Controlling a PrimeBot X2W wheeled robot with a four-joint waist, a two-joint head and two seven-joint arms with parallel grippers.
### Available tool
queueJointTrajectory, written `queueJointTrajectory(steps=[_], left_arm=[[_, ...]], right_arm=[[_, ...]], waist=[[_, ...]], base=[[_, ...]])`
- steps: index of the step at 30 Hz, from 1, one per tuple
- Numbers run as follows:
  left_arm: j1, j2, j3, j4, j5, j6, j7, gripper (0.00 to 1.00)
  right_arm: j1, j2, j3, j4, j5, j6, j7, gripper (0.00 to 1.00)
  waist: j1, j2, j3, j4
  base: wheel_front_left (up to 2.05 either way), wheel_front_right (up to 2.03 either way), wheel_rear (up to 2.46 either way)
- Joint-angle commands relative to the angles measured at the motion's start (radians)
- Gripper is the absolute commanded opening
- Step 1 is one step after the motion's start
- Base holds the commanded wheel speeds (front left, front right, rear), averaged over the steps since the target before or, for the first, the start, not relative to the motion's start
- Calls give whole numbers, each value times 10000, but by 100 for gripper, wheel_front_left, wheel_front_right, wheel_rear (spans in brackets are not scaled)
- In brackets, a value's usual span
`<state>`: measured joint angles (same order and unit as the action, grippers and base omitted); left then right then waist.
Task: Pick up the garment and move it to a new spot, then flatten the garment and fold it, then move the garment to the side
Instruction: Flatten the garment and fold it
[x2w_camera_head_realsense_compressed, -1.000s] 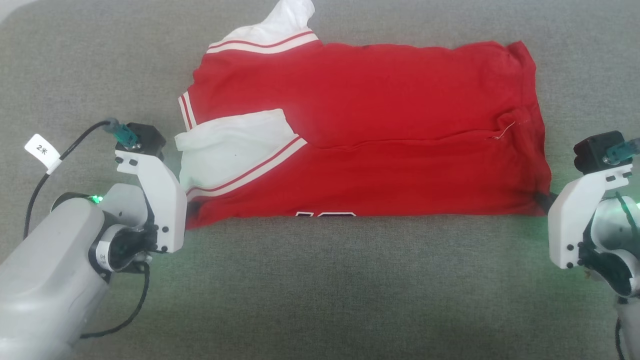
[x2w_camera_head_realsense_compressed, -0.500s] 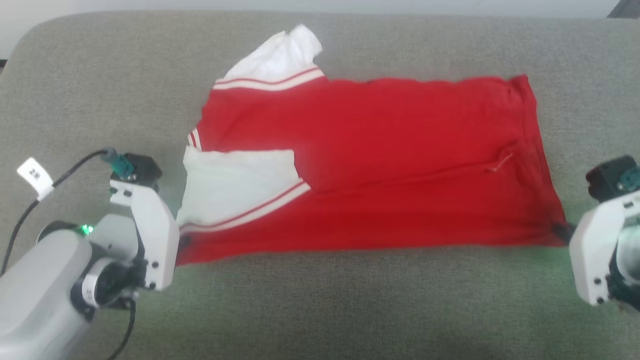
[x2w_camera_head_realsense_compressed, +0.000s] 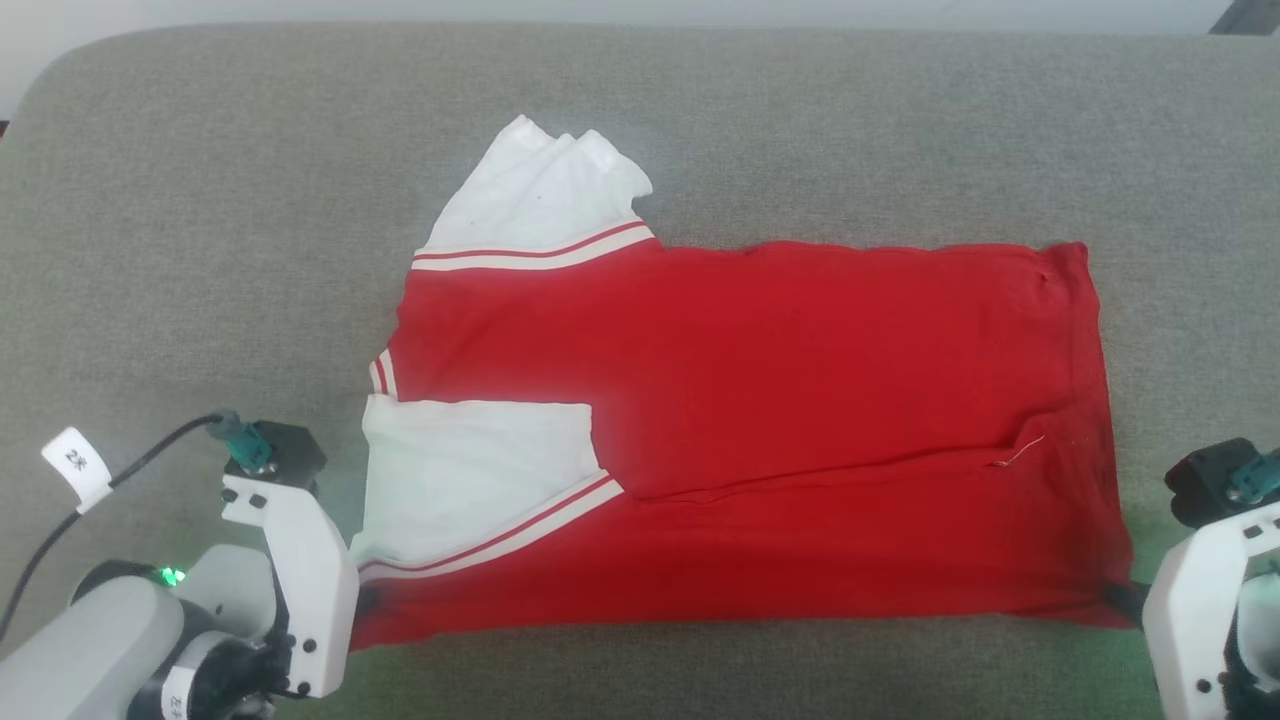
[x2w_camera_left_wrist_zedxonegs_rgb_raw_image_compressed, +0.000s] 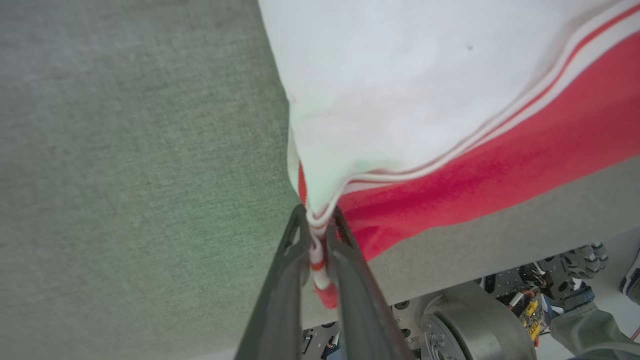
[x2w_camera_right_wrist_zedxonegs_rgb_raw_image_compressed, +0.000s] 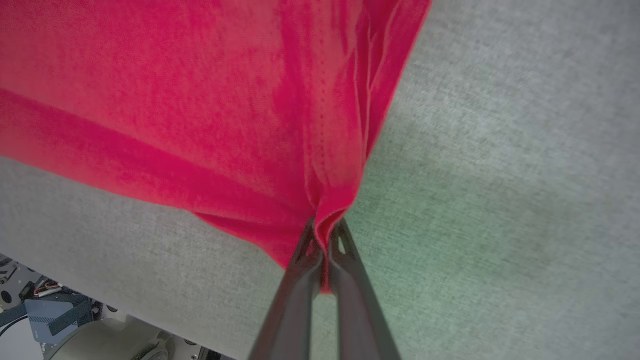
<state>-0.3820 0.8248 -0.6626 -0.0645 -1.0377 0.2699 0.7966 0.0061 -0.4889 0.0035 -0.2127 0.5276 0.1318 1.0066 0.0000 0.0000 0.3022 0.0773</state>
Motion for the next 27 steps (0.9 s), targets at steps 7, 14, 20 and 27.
queueJointTrajectory(steps=[7, 14, 20, 27], left_arm=[[-35, -179, 10, 598, 38, -137, -239, 100], [-499, 340, 315, 166, 124, 80, 70, 100], [-1303, 1018, 679, -715, 370, 283, 516, 100], [-3068, 849, 825, -254, 965, -152, 729, 100]], right_arm=[[-204, 315, 365, 548, -141, -21, -375, 48], [-539, 263, 351, 517, -123, -19, -723, 100], [-772, 325, 77, -118, -207, -19, -1204, 100], [-1659, 776, -157, -955, -862, -19, -3287, 100]], waist=[[0, 0, -49, -132], [0, 0, -83, -343], [0, 0, 9, -620], [0, 0, 482, -1219]], base=[[0, 0, 0], [0, 0, 0], [0, 0, 0], [0, 0, 0]])
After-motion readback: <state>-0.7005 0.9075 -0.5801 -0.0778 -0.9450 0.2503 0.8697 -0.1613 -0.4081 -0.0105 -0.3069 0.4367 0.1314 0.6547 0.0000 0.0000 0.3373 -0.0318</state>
